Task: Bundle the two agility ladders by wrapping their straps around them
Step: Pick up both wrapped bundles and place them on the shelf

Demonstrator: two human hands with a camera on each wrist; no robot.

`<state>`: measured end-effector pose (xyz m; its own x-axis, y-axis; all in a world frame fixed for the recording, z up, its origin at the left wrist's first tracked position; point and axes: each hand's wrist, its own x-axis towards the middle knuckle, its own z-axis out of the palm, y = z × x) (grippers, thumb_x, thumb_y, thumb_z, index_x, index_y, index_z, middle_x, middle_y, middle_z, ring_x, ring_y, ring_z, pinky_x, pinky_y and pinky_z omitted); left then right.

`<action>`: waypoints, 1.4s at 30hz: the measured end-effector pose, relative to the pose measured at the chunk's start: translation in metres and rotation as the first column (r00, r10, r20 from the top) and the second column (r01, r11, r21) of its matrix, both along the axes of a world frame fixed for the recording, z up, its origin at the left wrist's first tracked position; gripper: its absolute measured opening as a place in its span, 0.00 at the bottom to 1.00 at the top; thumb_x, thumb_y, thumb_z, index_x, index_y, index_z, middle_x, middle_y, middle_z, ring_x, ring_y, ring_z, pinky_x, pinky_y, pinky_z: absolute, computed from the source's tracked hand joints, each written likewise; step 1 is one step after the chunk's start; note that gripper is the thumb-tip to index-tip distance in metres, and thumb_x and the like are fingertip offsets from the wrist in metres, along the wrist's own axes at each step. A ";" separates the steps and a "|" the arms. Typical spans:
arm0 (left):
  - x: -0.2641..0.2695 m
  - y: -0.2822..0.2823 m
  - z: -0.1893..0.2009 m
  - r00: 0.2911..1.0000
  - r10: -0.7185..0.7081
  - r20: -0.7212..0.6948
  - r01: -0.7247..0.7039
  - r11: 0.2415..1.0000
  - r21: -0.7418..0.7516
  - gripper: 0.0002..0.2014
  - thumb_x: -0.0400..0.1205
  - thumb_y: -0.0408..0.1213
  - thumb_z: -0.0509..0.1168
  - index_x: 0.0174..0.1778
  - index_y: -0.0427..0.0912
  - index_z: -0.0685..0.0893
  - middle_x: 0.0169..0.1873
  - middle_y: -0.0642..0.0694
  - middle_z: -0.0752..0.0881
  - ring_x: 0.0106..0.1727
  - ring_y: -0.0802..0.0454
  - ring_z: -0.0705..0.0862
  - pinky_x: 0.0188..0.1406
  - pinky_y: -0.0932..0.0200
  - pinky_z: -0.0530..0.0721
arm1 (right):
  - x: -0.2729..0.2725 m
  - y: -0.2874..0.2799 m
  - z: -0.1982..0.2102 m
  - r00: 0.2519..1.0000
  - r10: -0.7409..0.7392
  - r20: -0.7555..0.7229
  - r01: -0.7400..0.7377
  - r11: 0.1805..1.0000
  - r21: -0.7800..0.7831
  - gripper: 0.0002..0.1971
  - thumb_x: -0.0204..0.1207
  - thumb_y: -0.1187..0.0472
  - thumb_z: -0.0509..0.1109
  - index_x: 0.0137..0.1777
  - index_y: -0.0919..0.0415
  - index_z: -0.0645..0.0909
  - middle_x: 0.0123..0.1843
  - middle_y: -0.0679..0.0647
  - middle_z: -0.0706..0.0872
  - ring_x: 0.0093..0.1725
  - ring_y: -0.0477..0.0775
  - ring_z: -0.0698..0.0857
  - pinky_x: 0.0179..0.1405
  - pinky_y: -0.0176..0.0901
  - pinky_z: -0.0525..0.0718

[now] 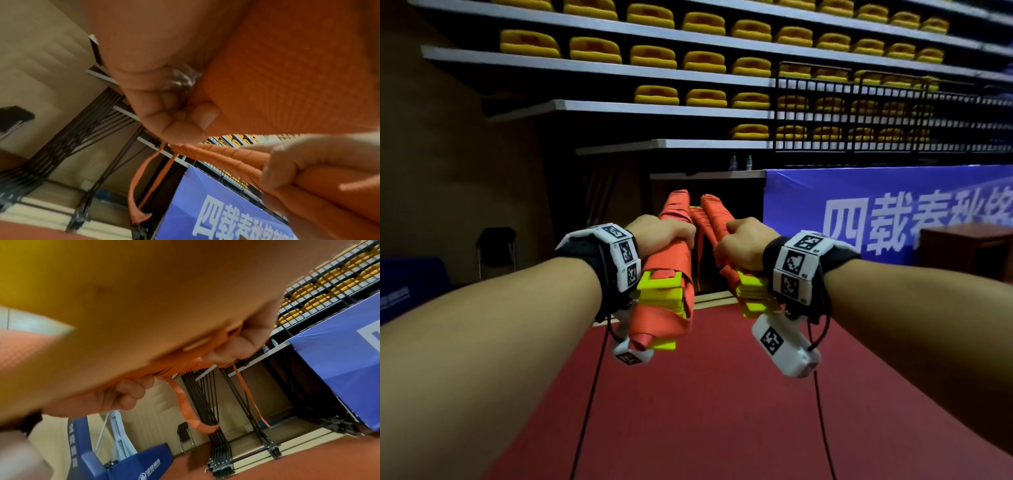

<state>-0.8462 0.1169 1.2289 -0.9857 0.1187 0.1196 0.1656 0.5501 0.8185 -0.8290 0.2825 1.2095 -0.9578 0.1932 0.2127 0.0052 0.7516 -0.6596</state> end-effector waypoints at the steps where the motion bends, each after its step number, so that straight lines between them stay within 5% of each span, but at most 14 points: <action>1: -0.024 0.000 0.000 1.000 0.001 0.000 -0.001 1.000 -0.004 0.38 0.46 0.51 0.76 0.51 0.32 0.89 0.46 0.36 0.91 0.47 0.37 0.90 0.50 0.48 0.89 | -0.024 0.002 0.000 1.000 0.000 -0.006 0.000 1.000 0.005 0.12 0.66 0.57 0.77 0.49 0.58 0.84 0.41 0.56 0.90 0.36 0.58 0.88 0.30 0.39 0.78; 5: -0.121 0.005 -0.002 1.000 0.025 -0.004 -0.025 0.999 0.027 0.16 0.69 0.40 0.77 0.44 0.32 0.88 0.35 0.39 0.88 0.33 0.44 0.86 0.33 0.59 0.82 | -0.124 0.018 0.003 0.998 -0.006 -0.069 0.009 0.999 0.032 0.10 0.69 0.57 0.77 0.48 0.58 0.84 0.39 0.54 0.87 0.31 0.52 0.83 0.23 0.35 0.70; 9: -0.219 0.020 0.012 0.999 0.041 -0.023 -0.041 0.999 -0.009 0.27 0.54 0.47 0.76 0.44 0.34 0.88 0.38 0.40 0.89 0.35 0.45 0.86 0.33 0.59 0.80 | -0.229 0.036 0.019 0.995 -0.024 -0.100 0.026 0.999 0.022 0.10 0.70 0.58 0.76 0.50 0.58 0.84 0.39 0.54 0.87 0.31 0.52 0.84 0.23 0.35 0.72; 13: -0.313 0.031 0.032 0.999 0.046 -0.024 -0.046 0.999 0.008 0.16 0.65 0.45 0.79 0.37 0.36 0.87 0.32 0.42 0.87 0.32 0.47 0.84 0.30 0.60 0.79 | -0.326 0.043 0.041 0.994 -0.030 -0.108 0.033 0.999 0.026 0.12 0.69 0.57 0.75 0.52 0.58 0.83 0.40 0.56 0.88 0.34 0.56 0.87 0.26 0.37 0.79; 17: -0.408 0.046 0.036 0.999 0.011 -0.040 -0.010 1.000 0.004 0.32 0.46 0.53 0.77 0.42 0.35 0.89 0.38 0.40 0.90 0.38 0.43 0.87 0.40 0.57 0.84 | -0.416 0.053 0.051 0.992 -0.040 -0.117 0.045 0.998 0.039 0.12 0.68 0.56 0.76 0.51 0.57 0.85 0.41 0.56 0.90 0.35 0.56 0.88 0.27 0.38 0.78; 21: -0.517 0.056 0.026 0.999 -0.026 -0.046 0.027 0.999 0.028 0.12 0.70 0.41 0.77 0.38 0.34 0.87 0.31 0.42 0.87 0.30 0.47 0.84 0.29 0.61 0.81 | -0.513 0.067 0.042 0.990 -0.068 -0.122 0.076 0.996 0.057 0.13 0.68 0.55 0.77 0.51 0.58 0.86 0.42 0.55 0.89 0.35 0.55 0.85 0.28 0.37 0.75; 28: -0.736 0.071 0.019 0.992 -0.102 -0.070 0.102 0.995 0.002 0.18 0.65 0.46 0.79 0.37 0.35 0.87 0.34 0.41 0.88 0.33 0.46 0.84 0.30 0.60 0.79 | -0.710 0.084 0.036 0.983 -0.149 -0.109 0.155 0.987 0.050 0.19 0.67 0.54 0.78 0.58 0.56 0.84 0.50 0.54 0.90 0.41 0.55 0.86 0.31 0.38 0.76; 32: -0.848 0.085 0.030 0.989 -0.117 -0.091 0.120 0.993 0.020 0.13 0.72 0.44 0.77 0.37 0.36 0.86 0.32 0.43 0.86 0.33 0.47 0.84 0.29 0.59 0.77 | -0.813 0.093 0.045 0.975 -0.187 -0.119 0.191 0.981 0.026 0.19 0.66 0.55 0.77 0.58 0.56 0.85 0.47 0.57 0.90 0.43 0.59 0.88 0.32 0.39 0.78; 37: -0.978 0.114 0.030 0.990 -0.122 -0.069 0.126 0.990 0.057 0.14 0.71 0.43 0.77 0.40 0.35 0.87 0.36 0.40 0.88 0.35 0.44 0.85 0.34 0.57 0.80 | -0.935 0.117 0.051 0.969 -0.220 -0.108 0.220 0.975 -0.015 0.13 0.65 0.55 0.76 0.50 0.55 0.87 0.43 0.55 0.91 0.38 0.57 0.89 0.31 0.39 0.80; 42: -1.116 0.147 0.021 0.988 -0.124 -0.093 0.129 0.990 0.059 0.15 0.69 0.43 0.78 0.41 0.34 0.88 0.38 0.39 0.89 0.37 0.43 0.86 0.36 0.57 0.82 | -1.067 0.159 0.038 0.966 -0.225 -0.127 0.224 0.974 -0.018 0.15 0.66 0.55 0.76 0.53 0.56 0.85 0.41 0.55 0.90 0.37 0.56 0.88 0.31 0.38 0.80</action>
